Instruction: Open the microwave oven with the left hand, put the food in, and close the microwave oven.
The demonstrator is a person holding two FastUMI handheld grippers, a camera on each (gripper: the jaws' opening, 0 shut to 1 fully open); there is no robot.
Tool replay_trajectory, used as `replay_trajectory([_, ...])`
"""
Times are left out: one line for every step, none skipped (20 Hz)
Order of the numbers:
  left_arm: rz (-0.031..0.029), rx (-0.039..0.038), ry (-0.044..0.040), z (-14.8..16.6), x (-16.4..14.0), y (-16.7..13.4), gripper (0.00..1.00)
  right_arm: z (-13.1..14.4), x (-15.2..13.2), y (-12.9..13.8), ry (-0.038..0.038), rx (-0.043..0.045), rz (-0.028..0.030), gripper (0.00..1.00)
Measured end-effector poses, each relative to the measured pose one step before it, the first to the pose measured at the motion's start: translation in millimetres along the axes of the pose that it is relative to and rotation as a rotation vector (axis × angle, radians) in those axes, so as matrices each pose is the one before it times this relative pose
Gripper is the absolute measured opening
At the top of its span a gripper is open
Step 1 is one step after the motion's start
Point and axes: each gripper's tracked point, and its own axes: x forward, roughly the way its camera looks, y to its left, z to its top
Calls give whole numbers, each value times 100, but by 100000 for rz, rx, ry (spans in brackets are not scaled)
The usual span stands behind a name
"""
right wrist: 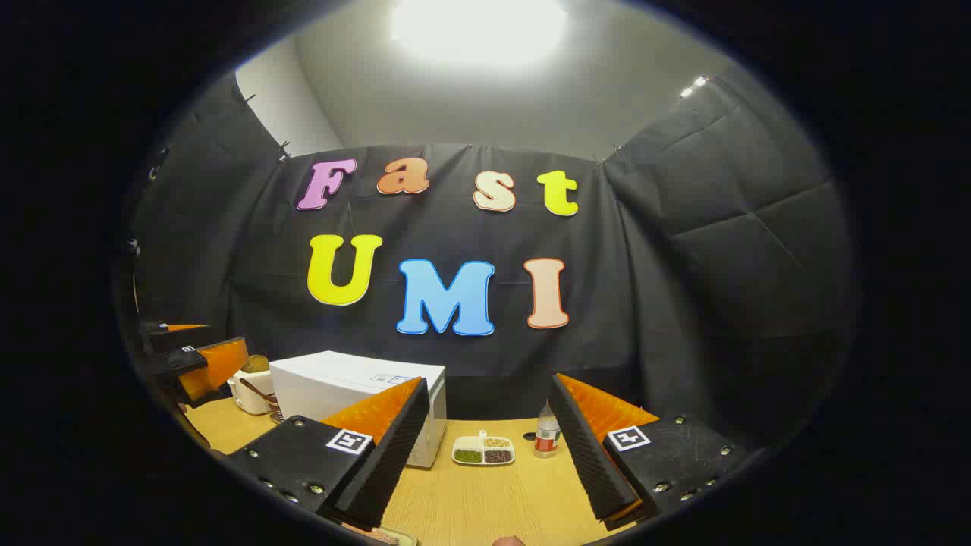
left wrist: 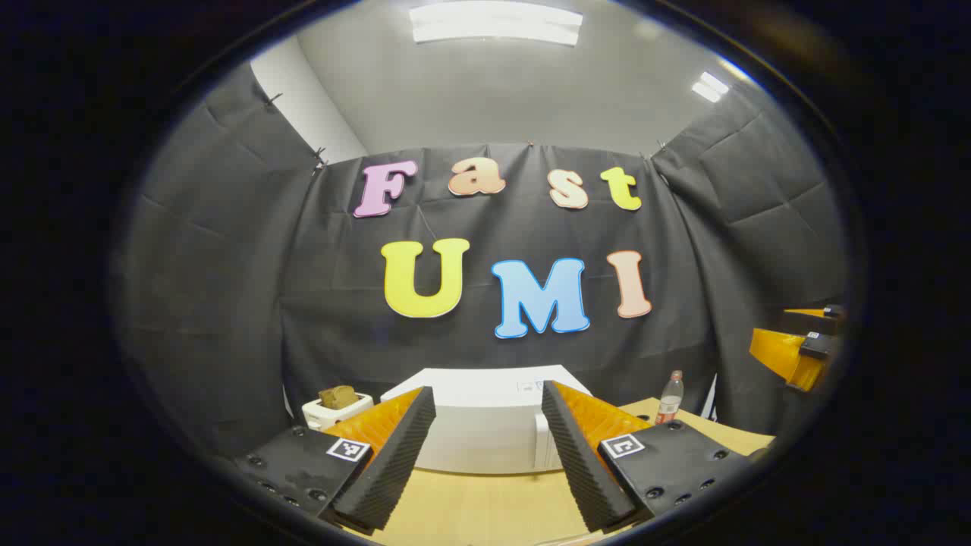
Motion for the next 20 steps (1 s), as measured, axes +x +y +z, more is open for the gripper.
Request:
replay_trajectory([163, 60, 1, -30, -151, -57, 94, 110, 7, -126, -277, -66, -290, 97])
replay_trajectory([93, 5, -131, 146, 126, -42, 94, 154, 33, 45, -442, 120, 59, 97])
replay_trajectory([264, -30, -194, 55, -134, 23, 94, 124, -40, 126, -536, 68, 184, 97])
replay_trajectory([292, -77, -276, 102, -89, 57, 94, 126, -19, 71, -390, -275, 101, 97])
replay_trajectory([205, 24, -310, 26, 14, 79, 94, -19, -51, 85, -274, -373, 96, 97])
replay_trajectory([245, 415, -451, 259, 105, 111, 94, 38, -143, 11, -74, -90, 152, 97])
replay_trajectory([133, 458, -521, 96, -7, 18, 94, -74, 20, 35, 237, 209, 29, 97])
replay_trajectory([-337, 192, -564, 145, 268, -112, 94, -59, -10, 48, 330, 260, 1, 97])
replay_trajectory([-197, 78, -450, 25, -17, -5, 94, 8, 15, 54, 76, 42, -166, 97])
replay_trajectory([-290, -262, -196, 100, 122, -81, 95, 99, 24, -18, -161, -166, -363, 97])
replay_trajectory([-514, -540, 135, -260, 175, -140, 95, 81, -12, -104, -237, -246, -358, 97])
replay_trajectory([-366, -619, 421, -113, 171, -187, 95, 54, 29, -68, -184, -236, -371, 97])
replay_trajectory([-481, -648, 361, -158, 325, -92, 95, 10, -30, -68, -83, -257, -419, 97])
replay_trajectory([-571, -372, 393, -83, 332, -159, 95, 41, 10, -42, 28, -287, -476, 97])
replay_trajectory([-395, -96, 315, -348, 242, -89, 95, -119, -85, -164, 107, -293, -513, 97])
replay_trajectory([-530, -5, 85, -174, 333, -122, 95, -62, -50, -107, 233, -281, -492, 97])
replay_trajectory([-436, -60, 187, -74, 290, -87, 94, -49, -55, -82, 384, -230, -442, 97])
replay_trajectory([-793, -138, 322, -53, 497, -159, 95, -116, -91, -104, 650, -217, -455, 97])
replay_trajectory([-771, -230, 252, -280, 343, -258, 95, -175, -4, -173, 473, -65, -677, 97])
replay_trajectory([-638, -383, 130, -76, 581, -171, 95, -67, -24, -204, 248, 6, -765, 97])
